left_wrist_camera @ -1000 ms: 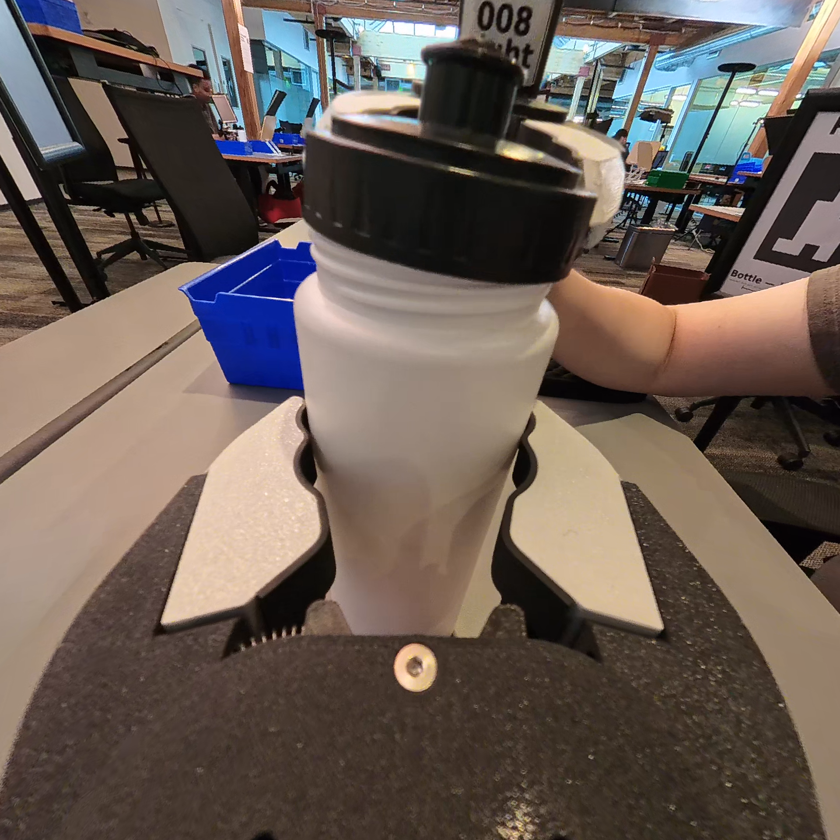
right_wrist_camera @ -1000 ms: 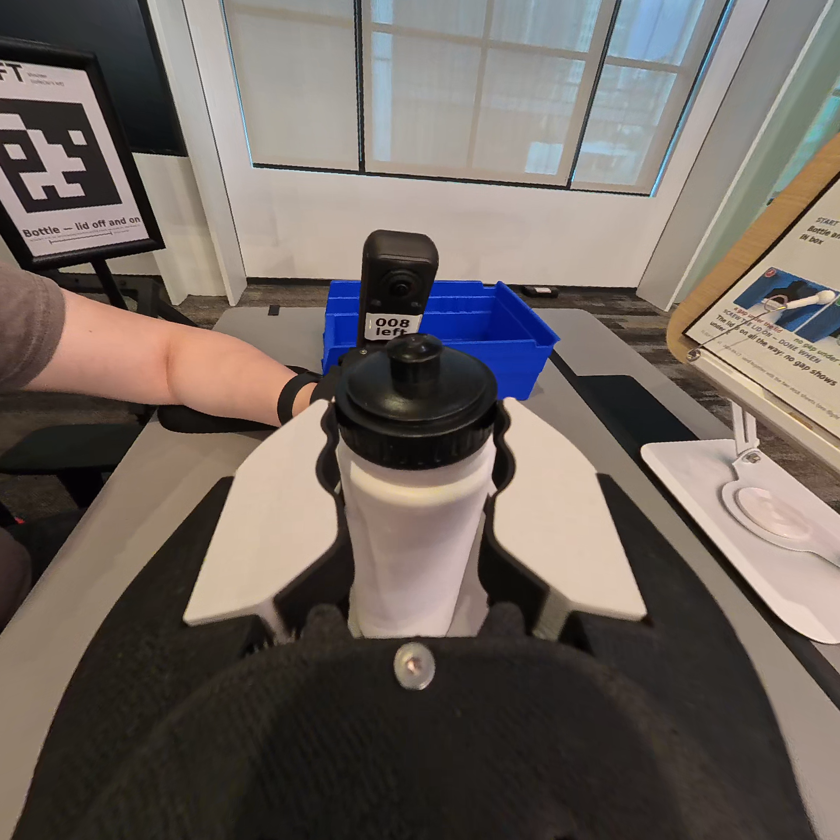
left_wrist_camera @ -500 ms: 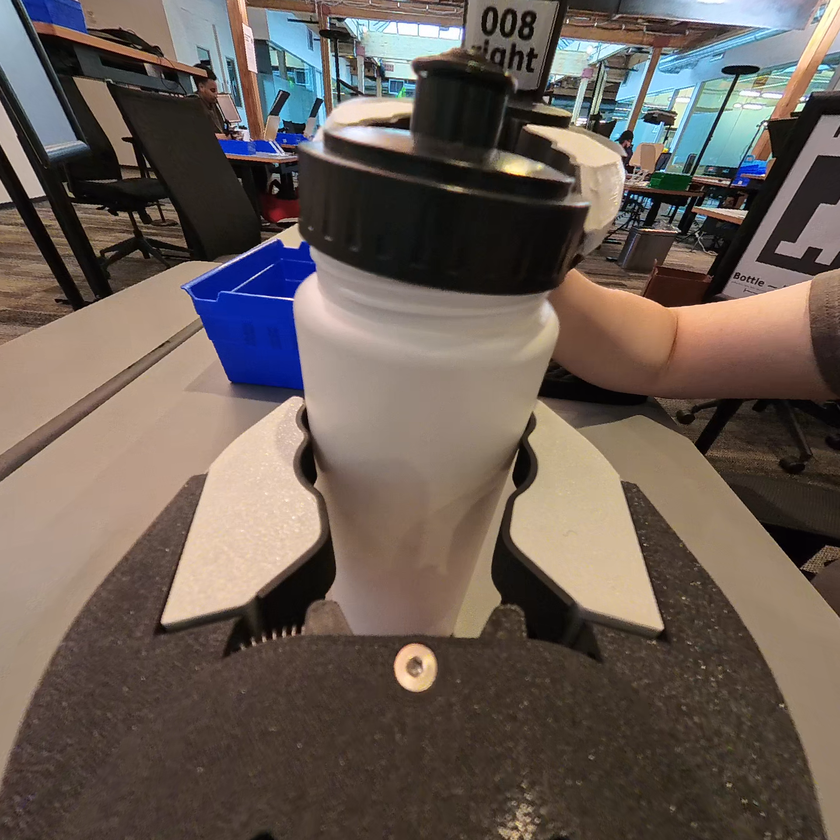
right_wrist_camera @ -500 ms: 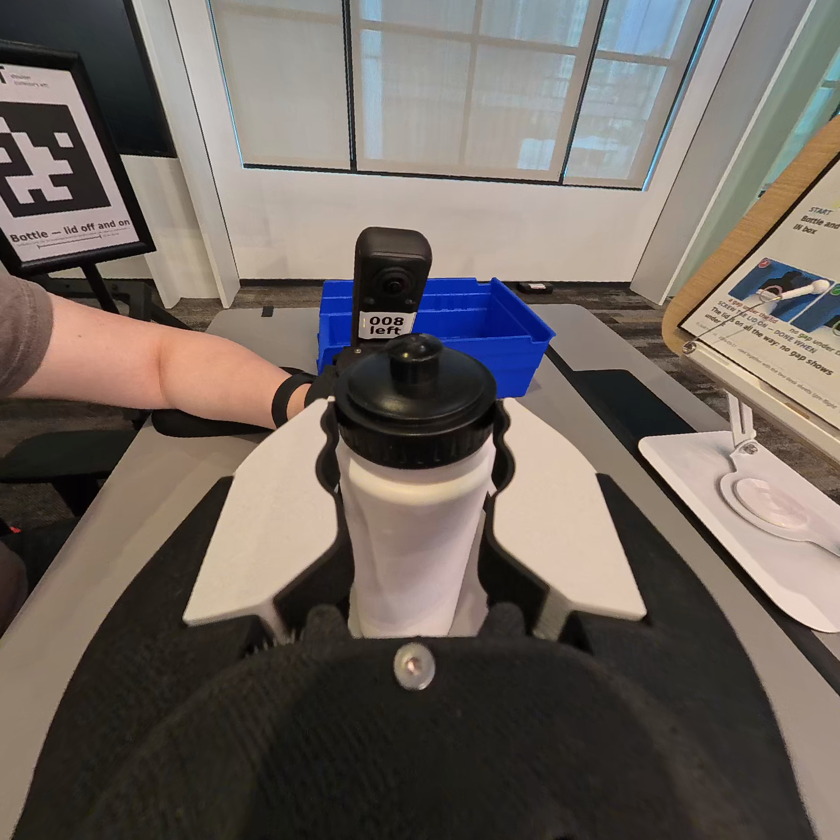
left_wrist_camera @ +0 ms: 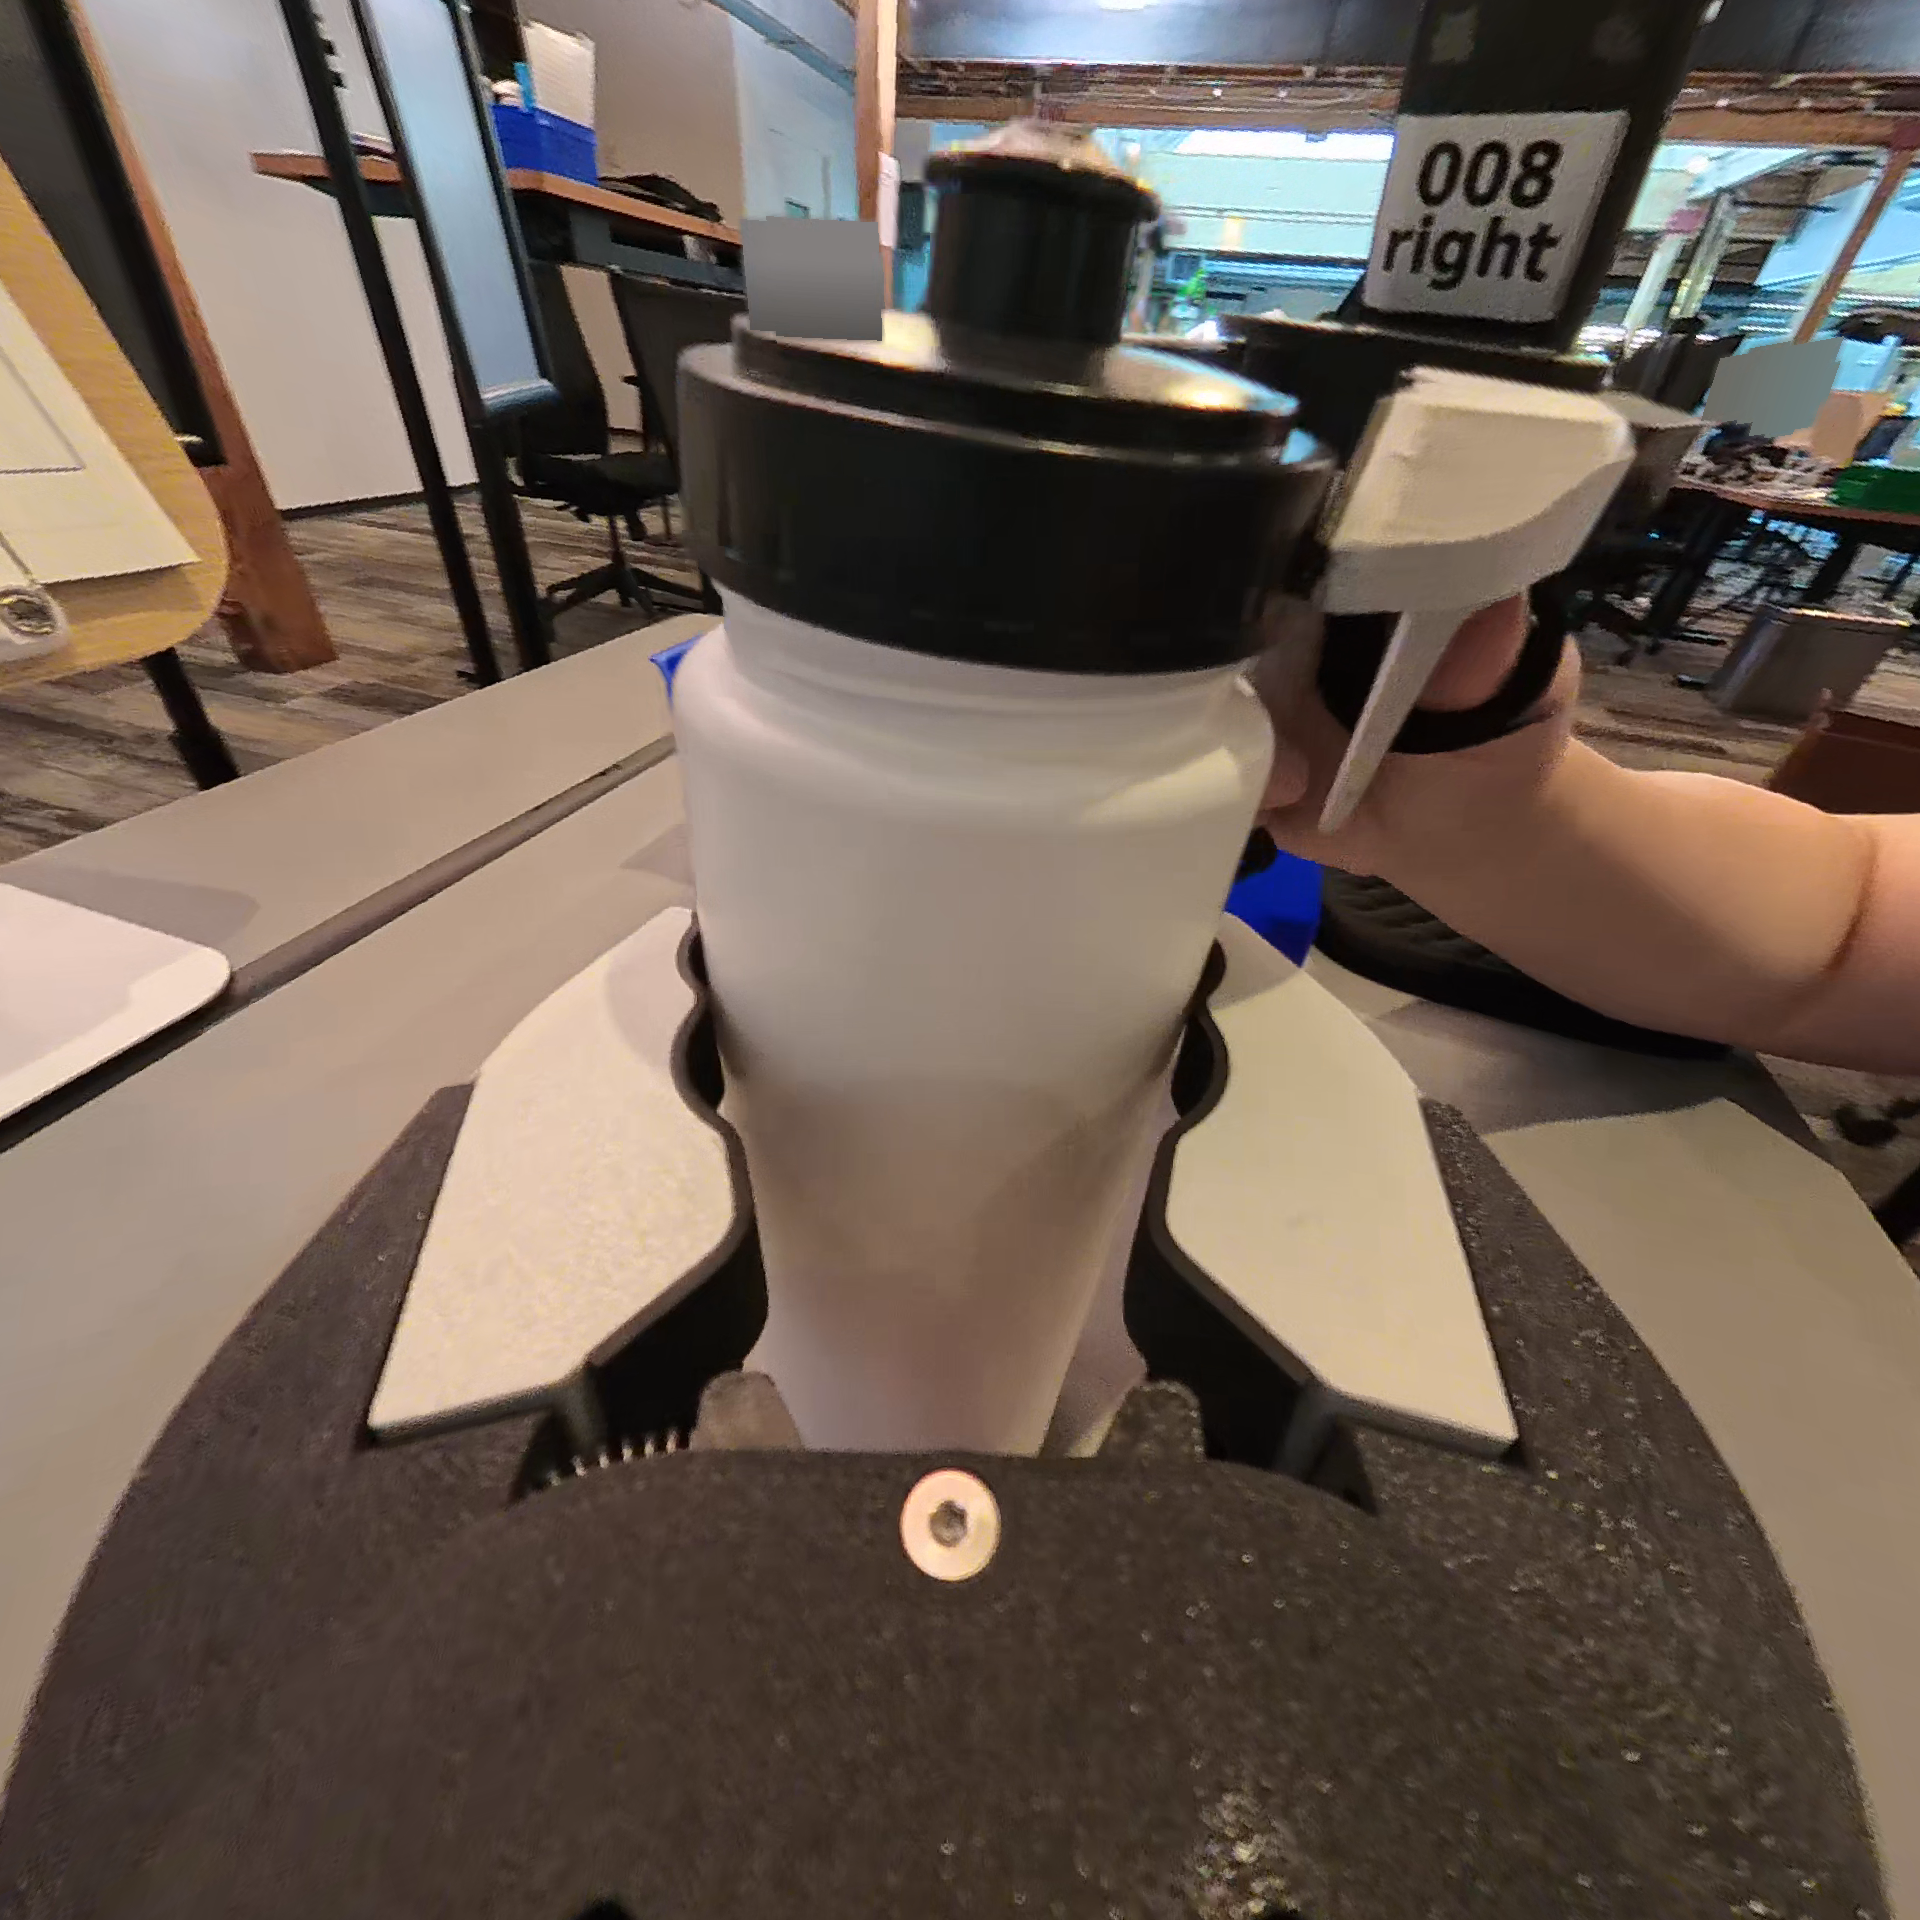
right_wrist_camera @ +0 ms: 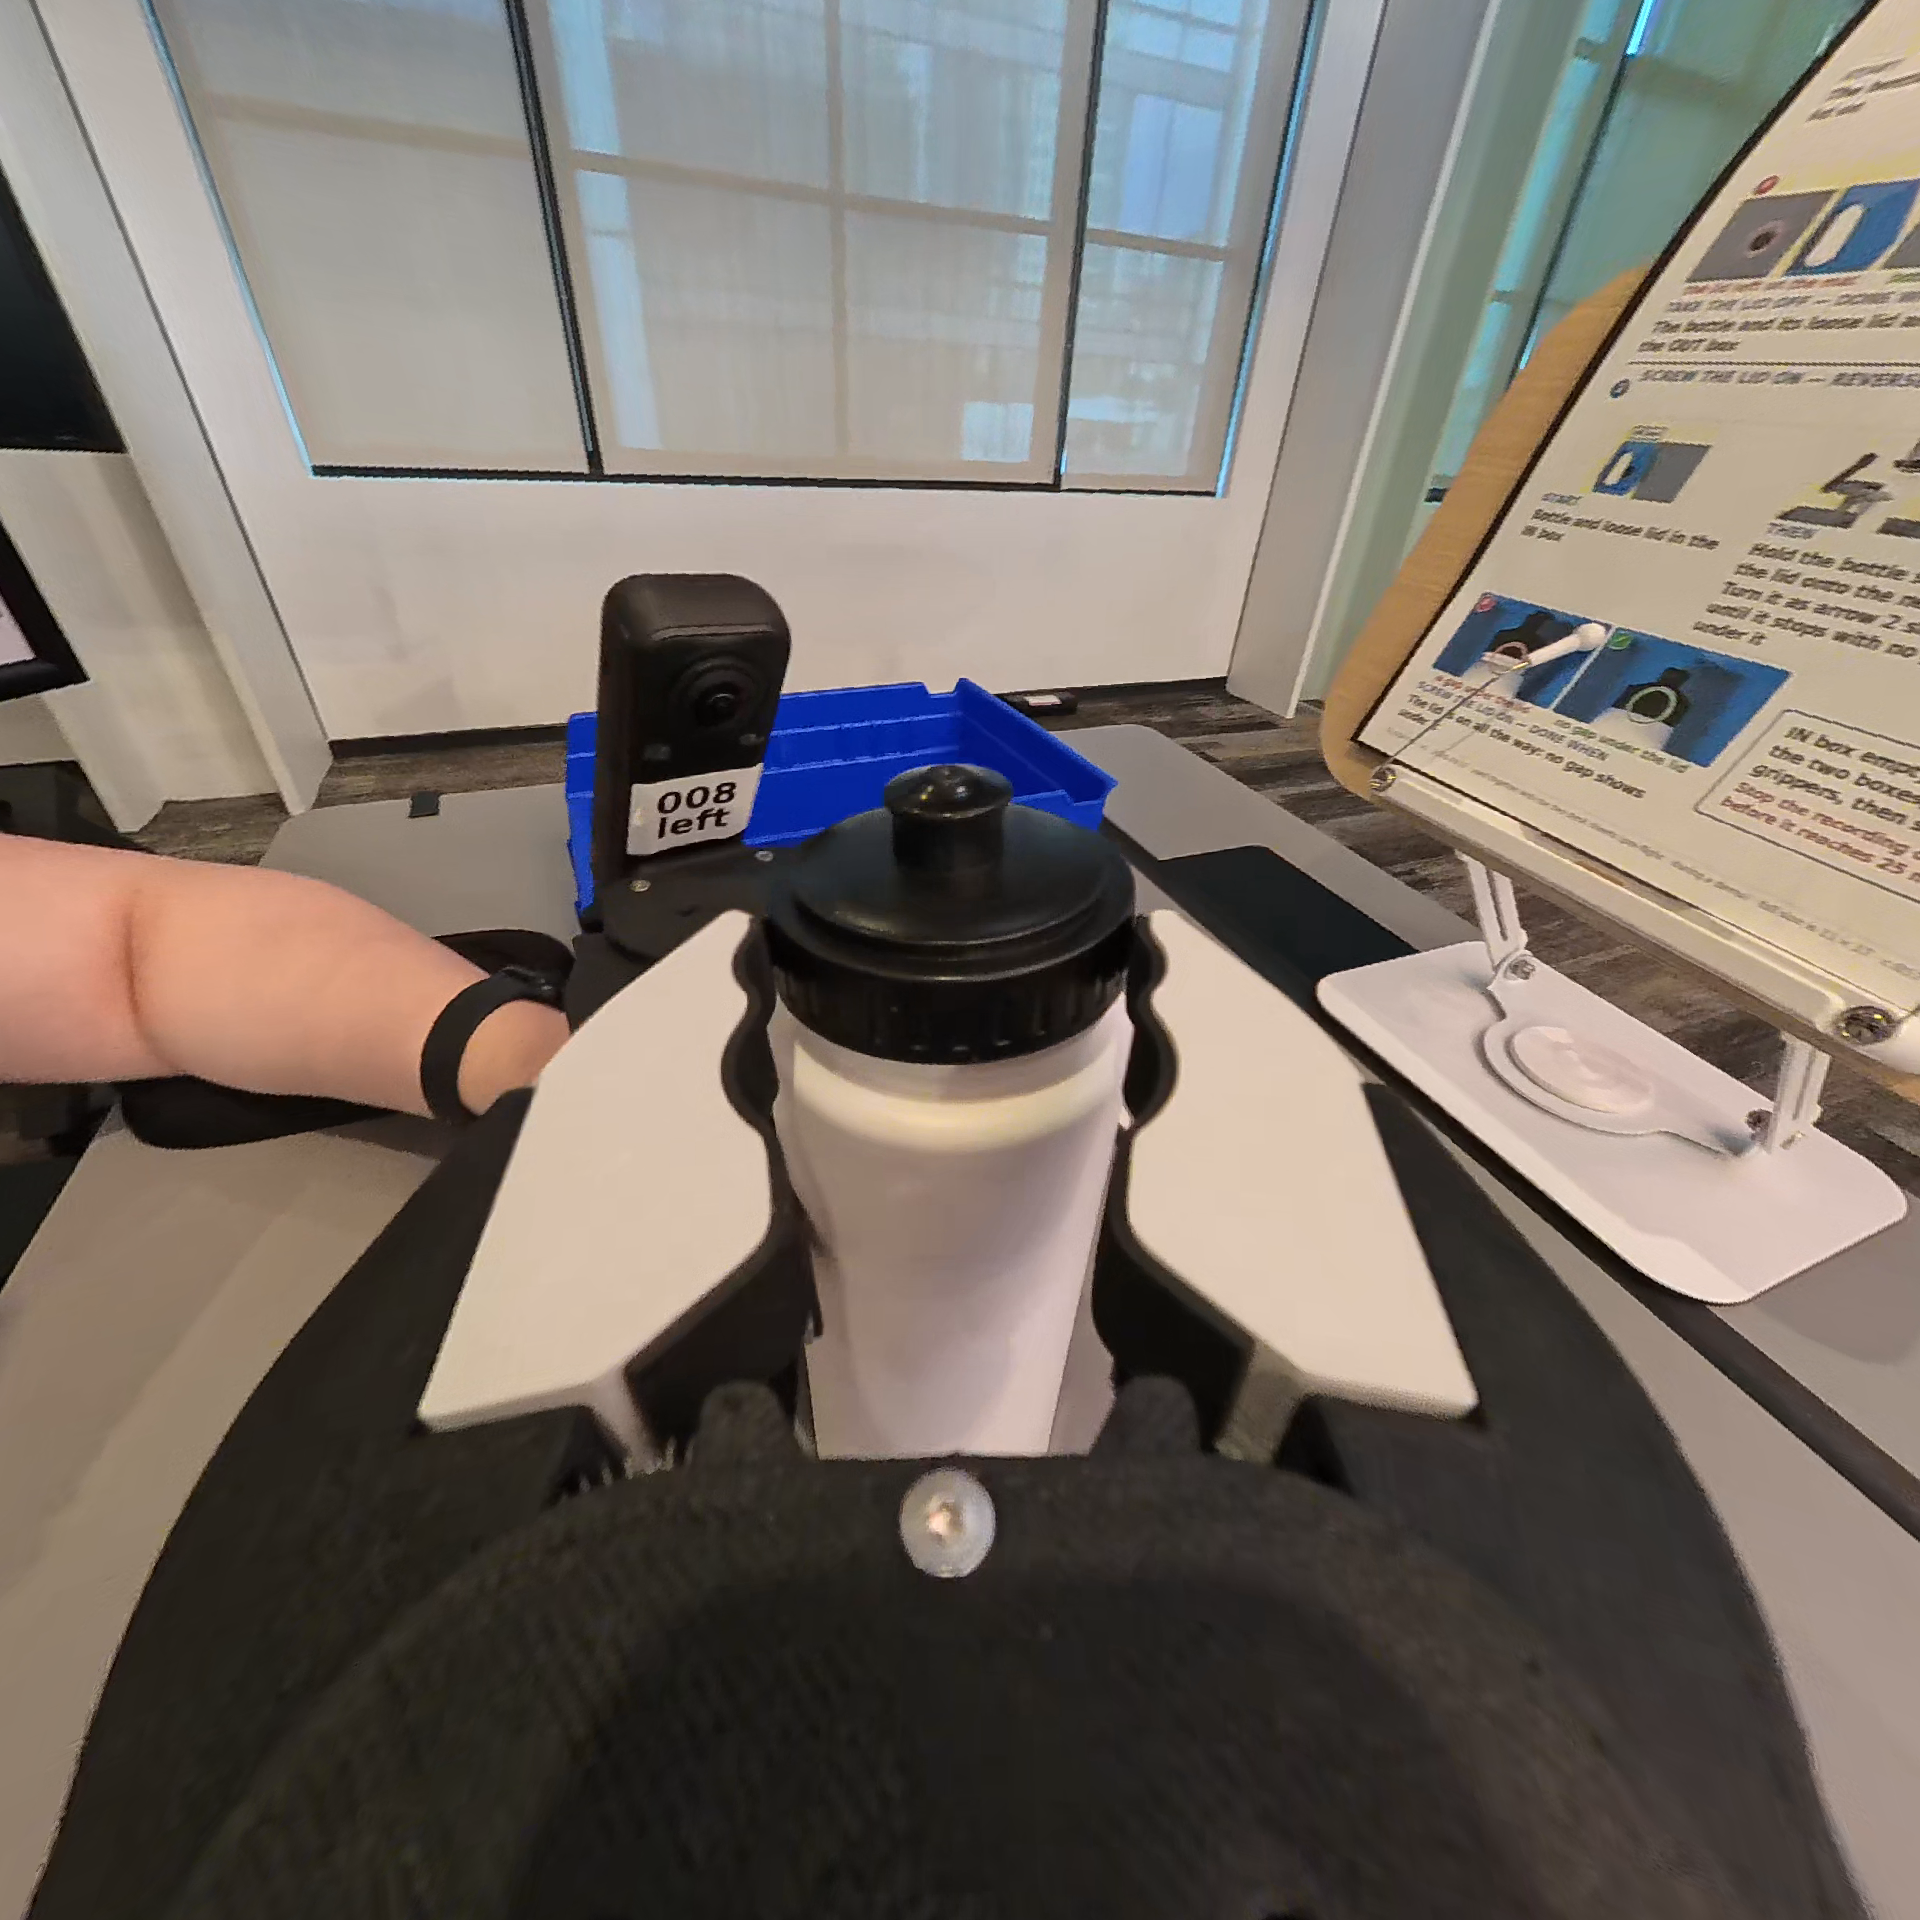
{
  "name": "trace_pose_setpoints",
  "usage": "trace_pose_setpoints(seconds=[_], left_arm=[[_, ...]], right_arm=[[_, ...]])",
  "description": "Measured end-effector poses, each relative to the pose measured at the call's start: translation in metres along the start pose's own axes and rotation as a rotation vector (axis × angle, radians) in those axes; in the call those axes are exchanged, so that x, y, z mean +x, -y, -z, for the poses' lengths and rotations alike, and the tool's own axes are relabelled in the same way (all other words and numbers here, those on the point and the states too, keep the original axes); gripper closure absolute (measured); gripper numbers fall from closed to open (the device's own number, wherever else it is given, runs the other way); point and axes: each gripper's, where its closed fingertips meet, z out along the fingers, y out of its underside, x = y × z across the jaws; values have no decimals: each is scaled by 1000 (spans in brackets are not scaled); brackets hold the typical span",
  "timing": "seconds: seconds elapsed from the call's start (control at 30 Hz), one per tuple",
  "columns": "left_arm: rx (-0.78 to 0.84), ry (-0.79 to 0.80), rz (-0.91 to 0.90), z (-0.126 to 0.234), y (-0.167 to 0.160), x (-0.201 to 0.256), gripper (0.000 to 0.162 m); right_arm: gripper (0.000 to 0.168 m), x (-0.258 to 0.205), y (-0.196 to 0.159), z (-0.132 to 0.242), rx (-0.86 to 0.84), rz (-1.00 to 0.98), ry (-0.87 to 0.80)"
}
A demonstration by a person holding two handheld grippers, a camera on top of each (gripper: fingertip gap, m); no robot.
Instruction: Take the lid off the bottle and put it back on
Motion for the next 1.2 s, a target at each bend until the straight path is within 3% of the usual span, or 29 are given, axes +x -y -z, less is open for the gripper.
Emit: trace_pose_setpoints(seconds=[0.53,0.8,1.0,1.2], left_arm=[[-27,64,-3,0,-1,-5,76],[-48,-205,147,1,4,18,76],[-90,-331,201,-2,1,38,76],[-103,-384,261,-2,-1,43,76]], right_arm=[[101,3,0,-1,-3,-7,-84],[94,14,36,29,74,-121,57],[89,3,19,27,-14,-300,277],[93,-7,-2,16,-113,-285,308]])
